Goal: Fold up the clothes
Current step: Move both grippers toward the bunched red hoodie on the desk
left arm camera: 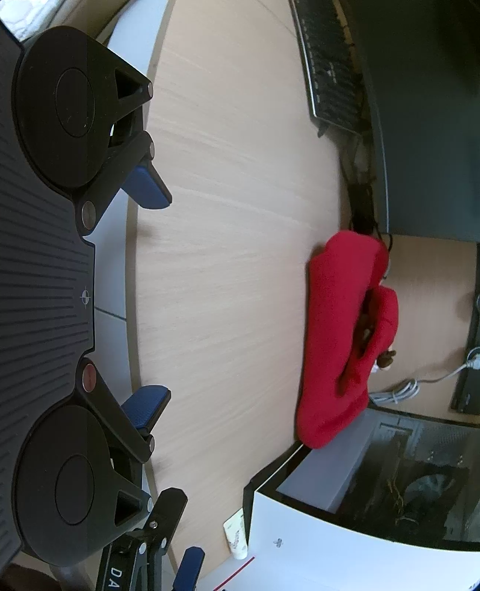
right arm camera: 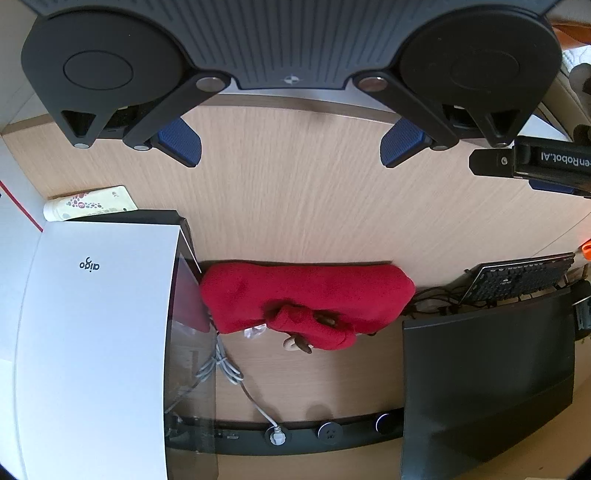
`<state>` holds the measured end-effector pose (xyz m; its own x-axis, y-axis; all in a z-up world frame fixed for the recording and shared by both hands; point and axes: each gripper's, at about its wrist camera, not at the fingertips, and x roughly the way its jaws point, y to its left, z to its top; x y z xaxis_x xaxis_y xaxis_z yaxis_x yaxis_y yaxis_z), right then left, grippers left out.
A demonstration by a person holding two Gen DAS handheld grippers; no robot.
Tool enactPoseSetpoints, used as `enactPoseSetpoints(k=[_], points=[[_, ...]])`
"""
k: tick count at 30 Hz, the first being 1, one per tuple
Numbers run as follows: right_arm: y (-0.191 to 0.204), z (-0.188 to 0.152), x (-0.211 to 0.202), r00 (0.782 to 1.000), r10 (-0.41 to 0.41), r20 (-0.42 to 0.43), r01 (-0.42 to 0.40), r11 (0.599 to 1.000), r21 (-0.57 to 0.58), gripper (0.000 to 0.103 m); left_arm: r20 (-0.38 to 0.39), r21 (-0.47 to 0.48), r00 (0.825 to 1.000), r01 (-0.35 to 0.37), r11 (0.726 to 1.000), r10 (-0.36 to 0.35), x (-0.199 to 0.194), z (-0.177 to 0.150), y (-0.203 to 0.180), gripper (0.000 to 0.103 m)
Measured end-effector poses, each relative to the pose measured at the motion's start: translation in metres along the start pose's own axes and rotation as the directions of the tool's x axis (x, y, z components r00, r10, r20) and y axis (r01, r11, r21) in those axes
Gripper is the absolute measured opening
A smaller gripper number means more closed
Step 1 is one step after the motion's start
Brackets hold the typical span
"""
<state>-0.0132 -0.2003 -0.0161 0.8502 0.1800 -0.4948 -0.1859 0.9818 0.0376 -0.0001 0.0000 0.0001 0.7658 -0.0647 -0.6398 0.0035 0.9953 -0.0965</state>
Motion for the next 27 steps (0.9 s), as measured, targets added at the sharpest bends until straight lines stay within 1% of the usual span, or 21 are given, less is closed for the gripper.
enactPoseSetpoints(k=[3,5,7,8,10,13,18,27], points=[[-0.003,0.0,0.001,1.0,-0.004,0.0,0.004,1.0,-0.006,0.103,-0.002,0.009,1.0,0.009,1.0,-0.009,-0.003,0.001,0.0,0.103],[-0.004,-0.001,0.001,1.0,-0.006,0.002,0.006,1.0,-0.007,0.103,-0.015,-0.009,0.999,0.032,0.999,-0.032,-0.006,0.003,0.006,0.103],[-0.003,-0.005,0.001,1.0,-0.011,0.002,0.011,1.0,-0.008,0.103,-0.037,-0.015,0.999,0.035,0.999,-0.036,-0.001,0.005,0.01,0.103],[-0.002,-0.002,0.002,1.0,-0.012,0.003,0.012,1.0,-0.007,0.103,-0.038,-0.008,0.999,0.034,0.999,-0.034,0.002,0.006,0.013,0.103],[-0.002,-0.001,0.004,1.0,-0.016,0.006,0.016,1.0,-0.004,0.103,-0.029,0.016,0.999,0.015,1.0,-0.015,0.003,0.008,0.009,0.103],[0.0,0.0,0.001,1.0,-0.019,0.006,0.019,1.0,0.001,0.103,-0.013,0.035,1.0,0.008,0.999,-0.008,0.0,0.006,0.005,0.103],[-0.002,0.002,0.004,1.0,-0.016,0.0,0.016,1.0,0.006,0.103,-0.019,0.049,1.0,0.012,0.999,-0.011,0.002,0.006,0.003,0.103],[-0.004,0.001,0.006,1.0,-0.023,-0.013,0.023,1.0,0.012,0.103,-0.029,0.055,1.0,-0.004,0.998,0.005,0.002,0.006,0.001,0.103]])
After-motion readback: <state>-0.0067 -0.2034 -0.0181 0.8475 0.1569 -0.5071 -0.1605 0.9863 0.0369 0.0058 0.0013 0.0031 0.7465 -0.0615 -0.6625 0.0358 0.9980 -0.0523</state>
